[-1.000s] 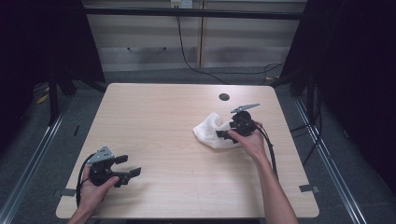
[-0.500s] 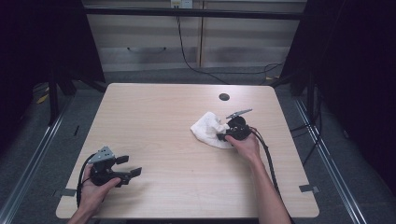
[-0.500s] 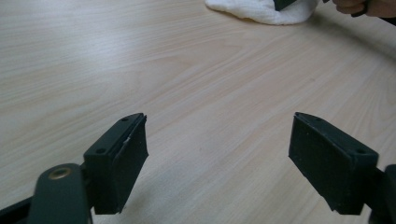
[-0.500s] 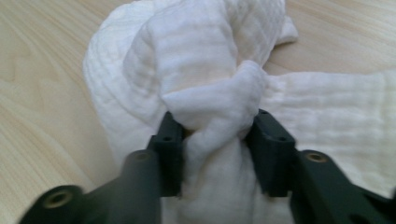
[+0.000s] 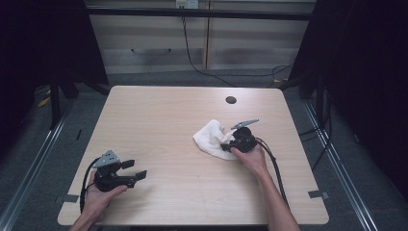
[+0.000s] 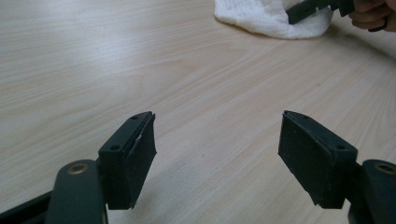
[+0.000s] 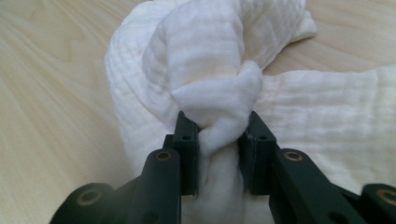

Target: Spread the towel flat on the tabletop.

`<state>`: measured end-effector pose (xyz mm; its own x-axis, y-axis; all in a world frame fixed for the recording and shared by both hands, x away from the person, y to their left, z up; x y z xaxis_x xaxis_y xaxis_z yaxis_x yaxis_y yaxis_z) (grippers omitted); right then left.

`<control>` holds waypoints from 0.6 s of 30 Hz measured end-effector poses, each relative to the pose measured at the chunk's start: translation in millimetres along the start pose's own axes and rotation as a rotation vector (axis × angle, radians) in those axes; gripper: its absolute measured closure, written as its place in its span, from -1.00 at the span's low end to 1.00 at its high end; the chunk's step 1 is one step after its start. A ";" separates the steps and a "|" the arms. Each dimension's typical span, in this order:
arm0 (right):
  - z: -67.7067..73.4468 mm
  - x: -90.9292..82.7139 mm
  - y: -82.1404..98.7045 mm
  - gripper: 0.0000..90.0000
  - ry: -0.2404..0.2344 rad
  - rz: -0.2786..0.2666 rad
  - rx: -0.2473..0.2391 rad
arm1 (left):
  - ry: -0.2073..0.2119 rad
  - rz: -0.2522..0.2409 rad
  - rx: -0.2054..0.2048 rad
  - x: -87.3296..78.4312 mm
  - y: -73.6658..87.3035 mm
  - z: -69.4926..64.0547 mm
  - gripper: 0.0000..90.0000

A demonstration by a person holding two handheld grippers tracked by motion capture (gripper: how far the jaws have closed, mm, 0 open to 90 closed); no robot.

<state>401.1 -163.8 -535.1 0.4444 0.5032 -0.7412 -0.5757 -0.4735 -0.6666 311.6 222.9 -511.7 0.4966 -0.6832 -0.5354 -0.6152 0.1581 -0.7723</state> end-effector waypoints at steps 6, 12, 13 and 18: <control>15.6 -0.7 2.5 0.58 -0.019 -0.003 -0.029 | 0.026 0.016 -0.005 0.7 1.2 -2.7 -0.32; 37.4 0.3 4.5 0.58 -0.066 -0.017 -0.065 | 0.036 0.016 -0.004 -0.7 1.4 -4.2 -0.29; 39.8 0.3 5.0 0.58 -0.074 -0.022 -0.059 | 0.032 0.018 -0.002 -0.8 1.6 -3.8 -0.28; 53.0 -0.3 7.2 0.59 -0.097 -0.022 -0.080 | 0.035 0.020 0.000 -1.4 1.3 -3.7 -0.19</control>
<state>360.4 -129.0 -535.5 0.3852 0.5800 -0.7178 -0.5079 -0.5162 -0.6897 307.8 221.5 -510.7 0.4625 -0.7045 -0.5382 -0.6250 0.1715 -0.7616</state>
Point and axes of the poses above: each handheld gripper's, and its own axes: x roughly forward along the jaws, y roughly out of its underside, z roughly to its left, the point moved 5 cm from there along x, roughly forward along the jaws, and after that the axes turned 9 degrees about -x, right-handed, at the moved point
